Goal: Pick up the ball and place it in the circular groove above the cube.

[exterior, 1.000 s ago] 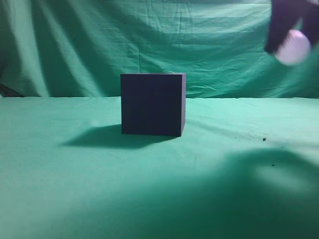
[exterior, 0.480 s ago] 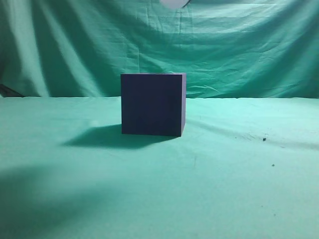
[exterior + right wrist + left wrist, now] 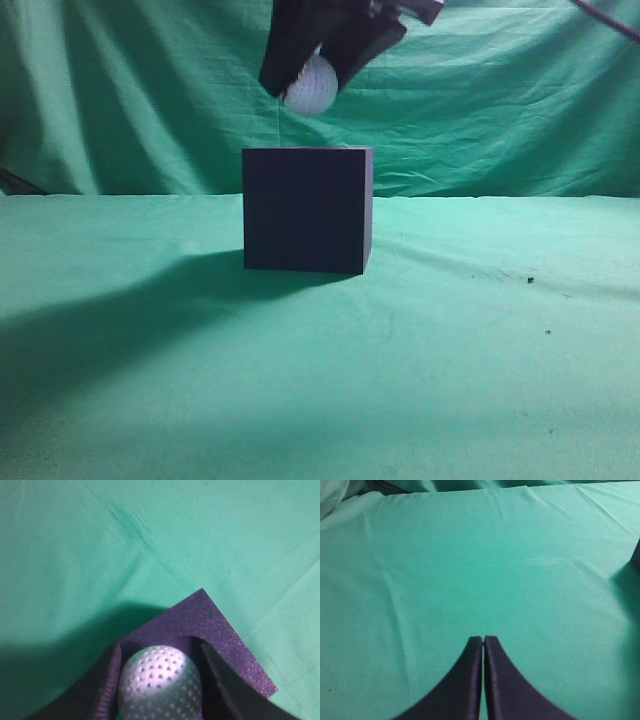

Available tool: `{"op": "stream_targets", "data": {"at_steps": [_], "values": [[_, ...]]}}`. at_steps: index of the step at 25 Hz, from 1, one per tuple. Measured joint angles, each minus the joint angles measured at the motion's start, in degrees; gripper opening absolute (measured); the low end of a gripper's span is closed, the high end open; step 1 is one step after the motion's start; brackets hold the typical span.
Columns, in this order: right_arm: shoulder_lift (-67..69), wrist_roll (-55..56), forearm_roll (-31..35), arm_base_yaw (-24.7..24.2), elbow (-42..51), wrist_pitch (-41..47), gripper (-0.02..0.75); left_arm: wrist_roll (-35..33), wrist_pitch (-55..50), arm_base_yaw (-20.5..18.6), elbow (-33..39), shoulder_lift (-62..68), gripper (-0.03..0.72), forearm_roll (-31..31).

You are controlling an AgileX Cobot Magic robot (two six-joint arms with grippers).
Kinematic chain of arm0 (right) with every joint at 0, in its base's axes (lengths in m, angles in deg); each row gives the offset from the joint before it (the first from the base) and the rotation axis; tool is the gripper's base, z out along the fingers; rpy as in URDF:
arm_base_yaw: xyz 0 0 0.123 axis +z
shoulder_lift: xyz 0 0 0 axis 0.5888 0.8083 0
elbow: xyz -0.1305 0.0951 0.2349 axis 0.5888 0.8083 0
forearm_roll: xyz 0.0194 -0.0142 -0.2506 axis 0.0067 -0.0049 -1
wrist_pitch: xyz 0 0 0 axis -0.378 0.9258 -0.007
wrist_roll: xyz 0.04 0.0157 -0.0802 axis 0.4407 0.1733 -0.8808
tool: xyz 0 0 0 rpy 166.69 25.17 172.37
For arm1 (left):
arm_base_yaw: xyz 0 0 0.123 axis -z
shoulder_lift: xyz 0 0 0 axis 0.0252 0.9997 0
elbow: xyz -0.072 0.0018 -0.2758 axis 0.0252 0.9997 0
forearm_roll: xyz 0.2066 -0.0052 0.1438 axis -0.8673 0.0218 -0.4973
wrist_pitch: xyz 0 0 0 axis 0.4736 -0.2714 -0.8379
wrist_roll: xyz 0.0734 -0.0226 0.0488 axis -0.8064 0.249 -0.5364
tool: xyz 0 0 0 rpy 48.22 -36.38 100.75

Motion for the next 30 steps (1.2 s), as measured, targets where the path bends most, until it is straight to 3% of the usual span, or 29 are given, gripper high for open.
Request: {"op": "stream_targets", "data": {"at_steps": [8,13,18,20,24,27,30], "values": [[3.4,-0.2,-2.2,0.0,0.0,-2.9,0.308,0.0,0.0,0.0,0.0,0.0,0.0,0.0],[3.4,-0.2,-2.9,0.0,-1.1,-3.2,0.569,0.0,0.0,0.0,0.0,0.0,0.0,0.0],[2.2,-0.3,-4.5,0.0,-4.4,1.7,0.592,0.0,0.0,0.0,0.0,0.0,0.0,0.0],[0.6,0.7,-6.5,0.0,-6.5,6.6,0.455,0.0,0.0,0.0,0.0,0.0,0.0,0.0],[-3.1,8.7,-12.8,0.0,-11.3,20.8,0.109,0.0,0.0,0.0,0.0,0.0,0.0,0.0],[-6.7,17.6,-19.0,0.0,-14.2,29.9,0.0,0.0,0.0,0.0,0.0,0.0,0.0,0.0],[-11.2,24.2,-24.1,0.0,-14.8,36.8,0.0,0.0,0.0,0.0,0.0,0.0,0.0,0.0]]}}
